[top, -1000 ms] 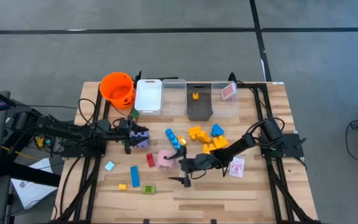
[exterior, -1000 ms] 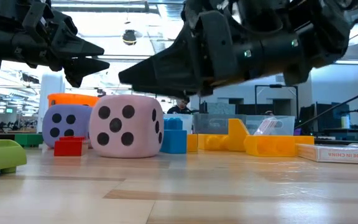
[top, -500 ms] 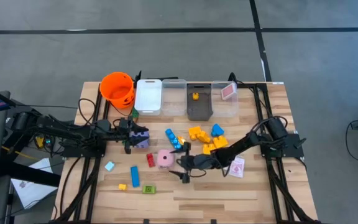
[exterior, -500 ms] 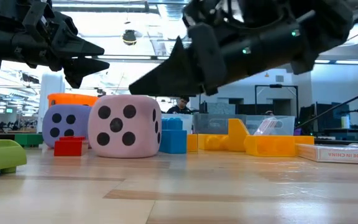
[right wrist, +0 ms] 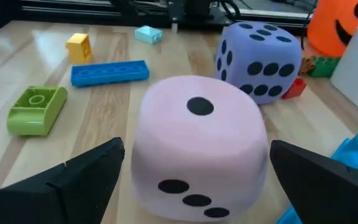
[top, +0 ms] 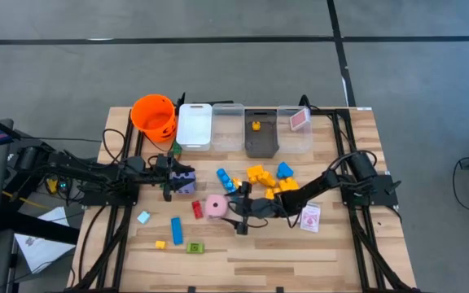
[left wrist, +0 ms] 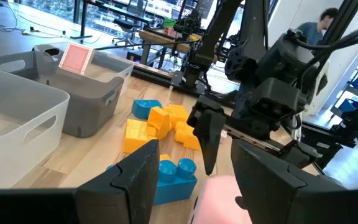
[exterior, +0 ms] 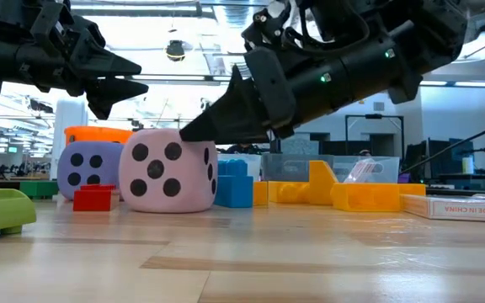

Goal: Pick & Place Toys
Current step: Put the pink die into the left transparent bin

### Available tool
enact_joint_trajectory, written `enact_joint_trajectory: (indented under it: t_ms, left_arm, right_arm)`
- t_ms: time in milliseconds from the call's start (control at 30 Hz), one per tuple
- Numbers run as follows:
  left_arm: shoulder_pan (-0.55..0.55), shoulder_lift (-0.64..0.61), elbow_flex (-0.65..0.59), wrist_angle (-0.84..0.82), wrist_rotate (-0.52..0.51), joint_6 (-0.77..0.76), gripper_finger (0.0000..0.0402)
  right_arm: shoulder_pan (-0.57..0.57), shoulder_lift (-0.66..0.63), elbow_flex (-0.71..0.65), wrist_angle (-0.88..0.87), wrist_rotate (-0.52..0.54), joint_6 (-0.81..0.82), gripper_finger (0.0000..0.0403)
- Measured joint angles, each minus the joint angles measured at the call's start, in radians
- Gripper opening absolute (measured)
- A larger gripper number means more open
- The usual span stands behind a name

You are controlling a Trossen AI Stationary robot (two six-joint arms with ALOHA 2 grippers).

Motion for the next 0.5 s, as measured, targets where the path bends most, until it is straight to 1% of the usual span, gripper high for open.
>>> enact_joint_trajectory:
  t_ms: [333,400,500]
  left_arm:
    - [0.0,0.0,0.0,-0.002,0.003,-0.011,0.0192]
    - [0.0,0.0,0.0,-0.026,0.05,-0.048,0.0192]
    - [0.0,0.0,0.0,-0.102,0.186,-0.123,0.0192]
  right_arm:
    - [0.0,0.0,0.0,-0.019,-0.018,0.0,0.04]
    - [0.0,0.0,0.0,-0.019,-0.018,0.0,0.04]
    - [0.0,0.0,0.0,-0.019,-0.018,0.0,0.04]
